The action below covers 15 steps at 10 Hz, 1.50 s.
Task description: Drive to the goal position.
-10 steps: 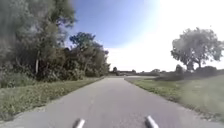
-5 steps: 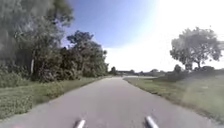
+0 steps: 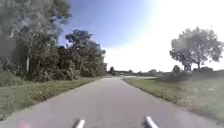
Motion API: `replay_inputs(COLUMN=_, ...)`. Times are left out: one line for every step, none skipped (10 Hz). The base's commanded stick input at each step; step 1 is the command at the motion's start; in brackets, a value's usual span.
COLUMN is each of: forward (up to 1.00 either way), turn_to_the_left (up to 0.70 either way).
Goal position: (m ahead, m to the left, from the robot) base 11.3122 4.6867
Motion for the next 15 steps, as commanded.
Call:
replay_inputs(forward=0.70, turn_to_the_left=0.00)
replay_inputs(forward=0.70, turn_to_the_left=0.00)
replay_inputs(forward=0.70, turn_to_the_left=0.00)
replay_inputs(forward=0.70, turn_to_the_left=0.00)
replay_inputs(forward=0.70, turn_to_the_left=0.00)
replay_inputs(forward=0.70, turn_to_the_left=0.00)
replay_inputs(forward=0.70, turn_to_the_left=0.00)
replay_inputs(forward=0.70, turn_to_the_left=0.00)
replay_inputs(forward=0.70, turn_to_the_left=0.00)
replay_inputs(forward=0.70, turn_to_the_left=0.00)
replay_inputs(forward=0.70, turn_to_the_left=0.00)
replay_inputs(forward=0.70, turn_to_the_left=0.00)
replay_inputs(forward=0.70, turn_to_the_left=0.00)
replay_inputs(forward=0.70, turn_to_the_left=0.00)
replay_inputs(forward=0.70, turn_to_the_left=0.19)
